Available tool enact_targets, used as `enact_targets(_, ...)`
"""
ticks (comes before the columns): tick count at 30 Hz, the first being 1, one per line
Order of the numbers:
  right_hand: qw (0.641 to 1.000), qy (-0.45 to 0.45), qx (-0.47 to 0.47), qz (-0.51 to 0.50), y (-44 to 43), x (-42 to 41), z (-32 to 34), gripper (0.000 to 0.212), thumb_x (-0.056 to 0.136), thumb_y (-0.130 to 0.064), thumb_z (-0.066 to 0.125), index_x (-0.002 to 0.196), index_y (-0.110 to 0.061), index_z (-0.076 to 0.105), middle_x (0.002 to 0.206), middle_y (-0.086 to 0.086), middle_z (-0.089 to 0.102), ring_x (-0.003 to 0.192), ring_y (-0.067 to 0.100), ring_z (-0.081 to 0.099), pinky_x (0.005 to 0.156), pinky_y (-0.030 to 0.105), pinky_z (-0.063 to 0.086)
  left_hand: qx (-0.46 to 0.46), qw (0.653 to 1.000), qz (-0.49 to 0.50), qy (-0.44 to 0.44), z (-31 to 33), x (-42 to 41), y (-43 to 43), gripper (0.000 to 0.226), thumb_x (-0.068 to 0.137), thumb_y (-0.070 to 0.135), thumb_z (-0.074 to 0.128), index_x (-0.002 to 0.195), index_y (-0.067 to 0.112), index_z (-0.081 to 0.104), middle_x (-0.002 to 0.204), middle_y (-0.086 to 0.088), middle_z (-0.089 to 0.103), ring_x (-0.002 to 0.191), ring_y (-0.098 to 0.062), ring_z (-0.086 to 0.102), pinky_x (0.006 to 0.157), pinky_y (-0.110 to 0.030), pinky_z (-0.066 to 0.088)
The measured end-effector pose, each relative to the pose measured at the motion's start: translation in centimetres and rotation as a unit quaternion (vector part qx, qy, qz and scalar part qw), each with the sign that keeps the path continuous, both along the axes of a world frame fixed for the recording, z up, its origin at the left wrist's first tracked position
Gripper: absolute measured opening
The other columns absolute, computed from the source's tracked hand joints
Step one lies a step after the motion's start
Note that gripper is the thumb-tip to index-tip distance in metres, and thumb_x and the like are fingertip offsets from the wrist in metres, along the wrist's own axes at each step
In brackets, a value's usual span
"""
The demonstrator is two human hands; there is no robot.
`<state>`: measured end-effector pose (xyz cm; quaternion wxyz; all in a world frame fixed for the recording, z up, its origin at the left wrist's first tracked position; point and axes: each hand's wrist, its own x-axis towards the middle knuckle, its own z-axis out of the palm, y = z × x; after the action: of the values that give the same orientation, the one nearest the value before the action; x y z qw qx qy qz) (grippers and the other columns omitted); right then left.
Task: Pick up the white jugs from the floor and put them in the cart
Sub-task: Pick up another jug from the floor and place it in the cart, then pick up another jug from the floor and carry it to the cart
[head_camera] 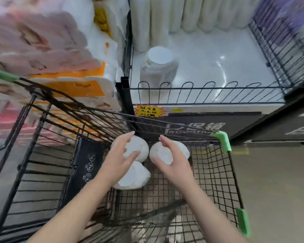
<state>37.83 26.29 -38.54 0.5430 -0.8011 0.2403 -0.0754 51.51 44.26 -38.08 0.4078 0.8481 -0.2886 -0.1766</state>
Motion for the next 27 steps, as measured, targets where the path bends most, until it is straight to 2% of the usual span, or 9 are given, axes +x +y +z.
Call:
enact_targets(2, 0.997, -0.055, -0.009, -0.045, -1.9, -1.6, 3.8, 0.063, 0.095, -0.031, 0.078, 0.151, -0.038, 0.05, 0.148, -0.027, 0.055, 0.139, -0.008, 0.048, 0.116, 0.015, 0.038, -0.054, 0.998, -0.018, -0.004, 4.6, -0.3, -2.9, 0.055, 0.098, 0.036, 0.063, 0.15, 0.033, 0.045, 0.143, 0.01, 0.049, 0.134, 0.002, 0.049, 0.106, -0.028, 0.051)
enact_targets(5, 0.984, -0.124, -0.026, -0.126, -4.9, -5.2, 9.9, 0.058, 0.096, -0.03, 0.077, 0.15, -0.034, 0.053, 0.144, -0.02, 0.061, 0.139, 0.004, 0.055, 0.117, 0.031, 0.045, -0.121, 0.99, -0.069, -0.024, 11.0, -1.3, -7.2, 0.057, 0.094, 0.043, 0.061, 0.147, 0.029, 0.047, 0.142, 0.007, 0.053, 0.135, -0.007, 0.054, 0.107, -0.034, 0.054)
enact_targets(8, 0.959, -0.175, -0.06, -0.217, -7.2, -9.9, 16.1, 0.054, 0.096, -0.029, 0.077, 0.146, -0.032, 0.057, 0.14, -0.017, 0.065, 0.135, 0.006, 0.058, 0.114, 0.029, 0.047, -0.167, 0.975, -0.142, -0.042, 16.8, -3.3, -11.8, 0.055, 0.096, 0.042, 0.062, 0.148, 0.031, 0.047, 0.143, 0.009, 0.055, 0.135, -0.01, 0.056, 0.112, -0.044, 0.051)
enact_targets(10, 0.938, -0.209, -0.076, -0.267, -8.1, -13.3, 19.9, 0.052, 0.096, -0.027, 0.078, 0.144, -0.031, 0.058, 0.138, -0.016, 0.067, 0.134, 0.006, 0.059, 0.113, 0.023, 0.046, -0.213, 0.956, -0.196, -0.055, 20.5, -5.3, -14.9, 0.052, 0.099, 0.039, 0.061, 0.148, 0.028, 0.047, 0.145, 0.006, 0.054, 0.138, -0.011, 0.053, 0.112, -0.039, 0.051)
enact_targets(16, 0.853, -0.272, -0.167, -0.412, -8.5, -23.6, 26.6, 0.05, 0.093, -0.028, 0.076, 0.14, -0.031, 0.059, 0.133, -0.011, 0.07, 0.13, 0.019, 0.064, 0.113, 0.034, 0.049, -0.326, 0.873, -0.36, -0.043, 28.2, -14.1, -22.2, 0.051, 0.097, 0.038, 0.063, 0.144, 0.026, 0.047, 0.147, -0.004, 0.053, 0.14, -0.022, 0.052, 0.11, -0.045, 0.051)
enact_targets(19, 0.814, -0.279, -0.194, -0.471, -7.6, -28.8, 28.7, 0.052, 0.093, -0.017, 0.079, 0.14, -0.03, 0.058, 0.134, -0.008, 0.07, 0.128, 0.018, 0.065, 0.11, 0.026, 0.048, -0.344, 0.832, -0.434, -0.02, 30.3, -19.1, -24.8, 0.052, 0.095, 0.038, 0.065, 0.143, 0.031, 0.049, 0.145, -0.001, 0.055, 0.14, -0.022, 0.052, 0.111, -0.048, 0.05)
enact_targets(21, 0.785, -0.285, -0.214, -0.507, -6.9, -32.2, 29.6, 0.053, 0.092, -0.016, 0.079, 0.138, -0.032, 0.058, 0.133, -0.009, 0.07, 0.126, 0.017, 0.066, 0.109, 0.023, 0.047, -0.341, 0.809, -0.478, -0.011, 31.1, -22.7, -26.2, 0.052, 0.094, 0.042, 0.066, 0.142, 0.033, 0.05, 0.144, 0.003, 0.056, 0.139, -0.019, 0.052, 0.112, -0.043, 0.05)
enact_targets(24, 0.743, -0.289, -0.231, -0.558, -6.2, -37.3, 30.2, 0.051, 0.091, -0.019, 0.078, 0.136, -0.035, 0.057, 0.131, -0.009, 0.07, 0.124, 0.016, 0.066, 0.111, 0.028, 0.048, -0.318, 0.788, -0.527, 0.005, 31.5, -27.9, -27.7, 0.054, 0.096, 0.039, 0.067, 0.145, 0.023, 0.05, 0.147, 0.009, 0.054, 0.142, -0.013, 0.05, 0.113, -0.035, 0.05)
enact_targets(27, 0.719, -0.283, -0.232, -0.591, -5.8, -41.5, 30.2, 0.049, 0.093, -0.023, 0.079, 0.136, -0.035, 0.058, 0.132, -0.009, 0.07, 0.126, 0.016, 0.065, 0.115, 0.037, 0.048, -0.297, 0.769, -0.566, 0.012, 31.5, -32.6, -28.9, 0.056, 0.099, 0.038, 0.067, 0.149, 0.022, 0.048, 0.149, 0.01, 0.052, 0.144, -0.01, 0.047, 0.114, -0.038, 0.048)
